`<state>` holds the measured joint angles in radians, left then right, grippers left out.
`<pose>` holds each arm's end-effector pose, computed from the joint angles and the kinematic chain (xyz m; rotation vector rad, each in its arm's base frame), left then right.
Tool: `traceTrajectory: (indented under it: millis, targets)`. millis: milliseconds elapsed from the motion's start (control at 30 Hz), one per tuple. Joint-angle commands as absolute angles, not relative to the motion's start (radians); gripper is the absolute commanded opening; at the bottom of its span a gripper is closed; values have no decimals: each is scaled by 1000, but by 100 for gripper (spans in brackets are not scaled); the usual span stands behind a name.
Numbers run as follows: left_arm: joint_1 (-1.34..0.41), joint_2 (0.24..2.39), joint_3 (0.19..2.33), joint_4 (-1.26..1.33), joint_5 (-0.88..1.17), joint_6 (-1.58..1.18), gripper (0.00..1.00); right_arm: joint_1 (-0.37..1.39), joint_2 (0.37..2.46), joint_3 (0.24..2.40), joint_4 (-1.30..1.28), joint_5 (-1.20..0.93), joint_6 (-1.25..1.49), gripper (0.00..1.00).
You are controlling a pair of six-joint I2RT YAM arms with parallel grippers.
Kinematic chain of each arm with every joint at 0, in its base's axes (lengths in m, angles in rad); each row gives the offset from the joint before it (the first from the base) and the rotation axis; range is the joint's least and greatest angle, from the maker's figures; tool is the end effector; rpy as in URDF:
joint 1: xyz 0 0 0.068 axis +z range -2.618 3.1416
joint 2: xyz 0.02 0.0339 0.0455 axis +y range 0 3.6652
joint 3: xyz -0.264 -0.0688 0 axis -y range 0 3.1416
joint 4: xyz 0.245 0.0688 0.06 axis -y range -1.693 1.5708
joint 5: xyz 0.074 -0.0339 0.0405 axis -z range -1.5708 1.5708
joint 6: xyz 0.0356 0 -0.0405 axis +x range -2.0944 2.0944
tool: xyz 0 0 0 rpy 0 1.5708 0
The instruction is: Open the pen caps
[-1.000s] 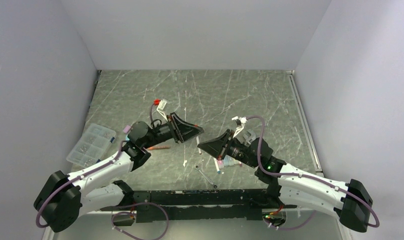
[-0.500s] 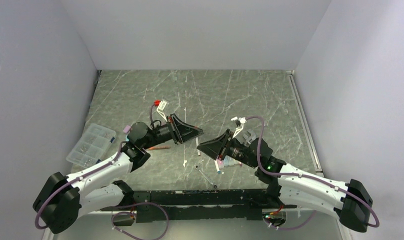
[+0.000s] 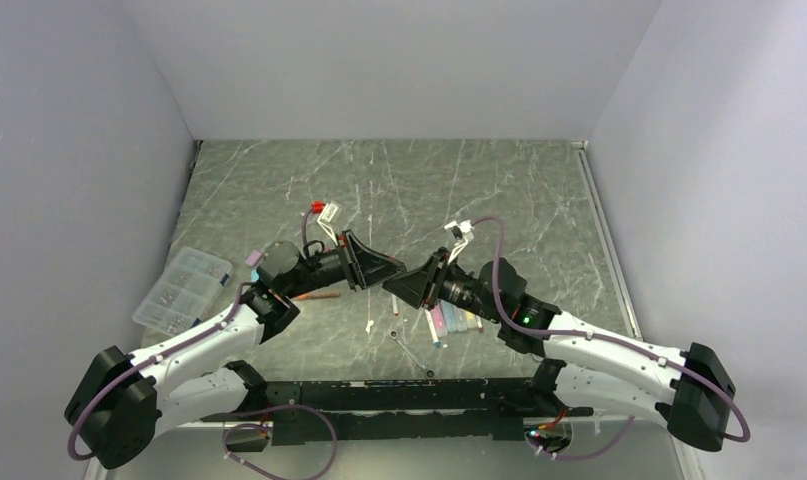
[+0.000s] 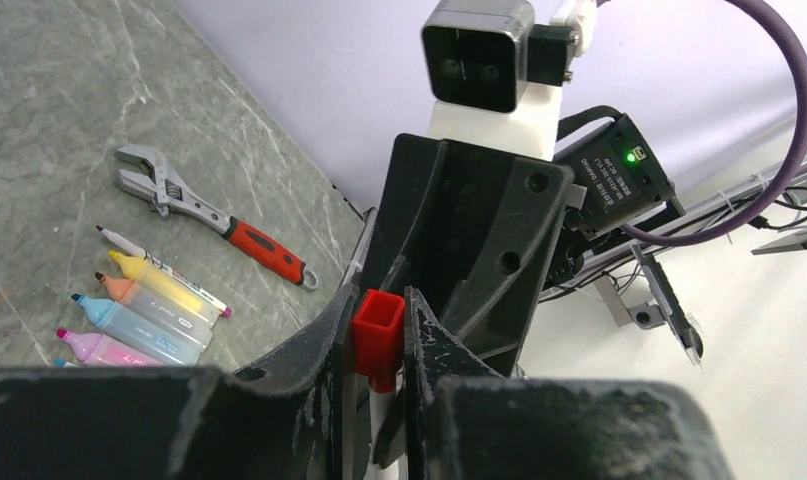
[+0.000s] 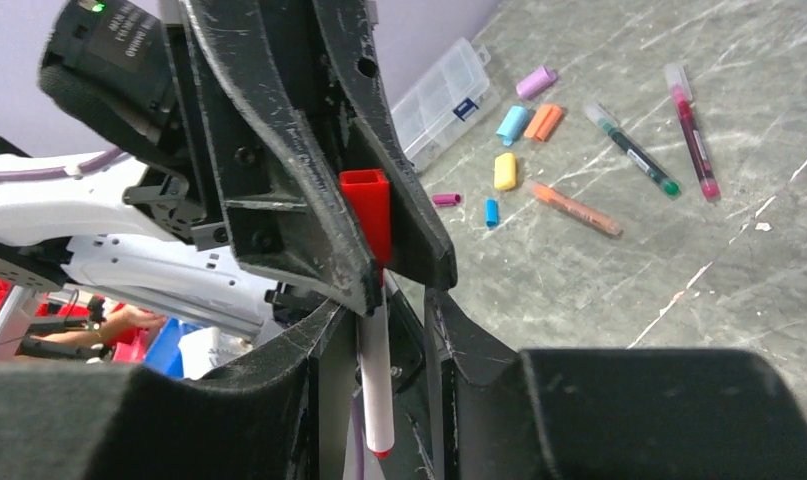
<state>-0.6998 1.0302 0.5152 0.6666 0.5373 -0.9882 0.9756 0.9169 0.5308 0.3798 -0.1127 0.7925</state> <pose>0.1644 -0.1623 0.2872 0.2814 1.6797 -1.7079 0.1191 0.1830 0.2857 -0.2619 1.7624 1.4307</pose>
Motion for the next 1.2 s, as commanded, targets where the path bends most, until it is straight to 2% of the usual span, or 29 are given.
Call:
traceTrajectory:
  millis: [0,100,167,233,300,367,500,533,600,667,800,933,1067,1167]
  targets:
    - [-703,1010,549,684,543,-966,0,972,952,600,378,-143,778,32]
    - [-704,998,550,673,530,-960,0,972,940,585,375,-140,785,36]
    - [-703,992,549,668,523,-958,0,972,922,573,366,-131,786,34]
    - [-704,991,549,667,520,-957,0,972,912,560,372,-134,791,20]
    - [-704,994,549,671,526,-962,0,972,910,557,374,-139,789,1]
    - [-704,998,557,669,538,-966,0,972,906,553,380,-141,787,0]
    - [-704,987,573,646,584,-963,47,970,877,538,405,-178,769,0]
    - [-703,980,565,666,587,-974,53,966,871,533,410,-190,768,0]
    - [-697,968,545,716,589,-998,57,954,867,526,420,-218,778,0]
    - [-692,963,533,746,593,-1019,58,946,869,516,441,-237,794,0]
    - [-690,996,541,791,624,-1048,54,943,874,508,462,-247,805,0]
    - [-690,1033,560,818,660,-1064,38,943,873,509,458,-250,803,0]
    - [-691,1049,574,791,676,-1054,42,942,865,506,452,-244,802,0]
    - [-691,1049,571,781,680,-1052,38,942,857,502,446,-238,801,0]
